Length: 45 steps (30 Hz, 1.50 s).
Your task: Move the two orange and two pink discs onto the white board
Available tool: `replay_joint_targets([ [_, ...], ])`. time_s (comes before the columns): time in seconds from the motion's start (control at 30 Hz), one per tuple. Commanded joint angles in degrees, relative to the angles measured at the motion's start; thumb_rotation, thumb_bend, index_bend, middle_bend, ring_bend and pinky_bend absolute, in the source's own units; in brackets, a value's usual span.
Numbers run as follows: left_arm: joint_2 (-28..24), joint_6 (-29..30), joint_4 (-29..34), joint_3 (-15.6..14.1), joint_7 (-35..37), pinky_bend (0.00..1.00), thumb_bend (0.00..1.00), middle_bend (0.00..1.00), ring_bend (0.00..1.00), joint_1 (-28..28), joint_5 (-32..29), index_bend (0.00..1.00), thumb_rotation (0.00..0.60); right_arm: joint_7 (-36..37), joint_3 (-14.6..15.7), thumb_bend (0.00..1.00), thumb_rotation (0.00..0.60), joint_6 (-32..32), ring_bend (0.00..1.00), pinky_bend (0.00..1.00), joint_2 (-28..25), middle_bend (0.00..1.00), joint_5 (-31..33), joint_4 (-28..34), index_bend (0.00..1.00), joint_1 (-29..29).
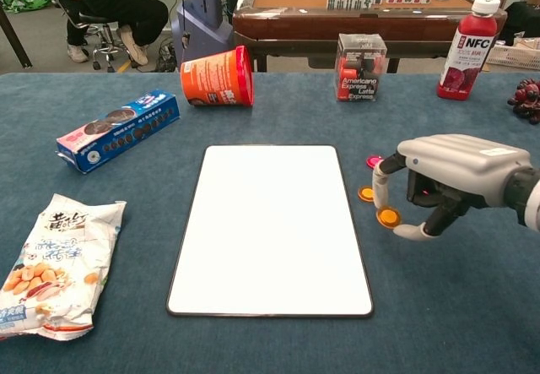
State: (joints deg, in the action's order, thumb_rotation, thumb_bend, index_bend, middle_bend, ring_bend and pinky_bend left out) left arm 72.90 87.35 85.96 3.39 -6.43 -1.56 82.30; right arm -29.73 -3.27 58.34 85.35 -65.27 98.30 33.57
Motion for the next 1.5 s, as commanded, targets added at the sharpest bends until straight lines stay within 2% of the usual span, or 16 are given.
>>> replay_joint_targets([
  [0.03, -0.2, -0.1, 0.1, -0.1, -0.1, 0.73, 0.29, 0.58, 0.53, -0.1, 0.2, 0.34, 0.600, -1.1, -0.4, 0.26, 0.600, -0.3, 1.00, 1.00, 0.7, 1.00, 0.1, 0.7, 0.53, 0.9],
  [0.57, 0.1, -0.2, -0.2, -0.5, 0.1, 0.73, 0.29, 0.58, 0.53, 0.1, 0.2, 0.34, 0.600, -6.7, -0.5, 0.23, 0.600, -2.2, 1.00, 1.00, 5.8, 1.00, 3.7, 1.0, 0.52, 4.9],
  [0.87, 0.2, -0.2, -0.2, -0.6, 0.1, 0.73, 0.29, 0.58, 0.53, 0.2, 0.2, 0.34, 0.600, -6.9, -0.2, 0.07, 0.600, -1.7, 1.00, 1.00, 6.4, 1.00, 4.4, 0.8, 0.36, 5.5],
  [0.97, 0.3, -0.3, -0.2, -0.7, 0.0, 0.73, 0.29, 0.58, 0.53, 0.2, 0.2, 0.34, 0.600, -6.2, -0.3, 0.05, 0.600, -1.4, 1.00, 1.00, 6.3, 1.00, 4.3, 0.5, 0.34, 5.4],
  [1.23, 0.5, -0.3, -0.4, -0.7, 0.3, 0.73, 0.29, 0.58, 0.53, 0.3, 0.1, 0.34, 0.600, -6.0, -1.6, 0.08, 0.600, 0.3, 1.00, 1.00, 4.6, 1.00, 6.0, -0.6, 0.34, 5.3],
  [1.5, 0.8, -0.1, -0.5, -0.6, 0.4, 0.73, 0.29, 0.58, 0.53, 0.3, 0.3, 0.34, 0.600, -7.4, -3.7, 0.13, 0.600, 0.6, 1.00, 1.00, 3.1, 1.00, 10.6, -2.8, 0.34, 6.4],
])
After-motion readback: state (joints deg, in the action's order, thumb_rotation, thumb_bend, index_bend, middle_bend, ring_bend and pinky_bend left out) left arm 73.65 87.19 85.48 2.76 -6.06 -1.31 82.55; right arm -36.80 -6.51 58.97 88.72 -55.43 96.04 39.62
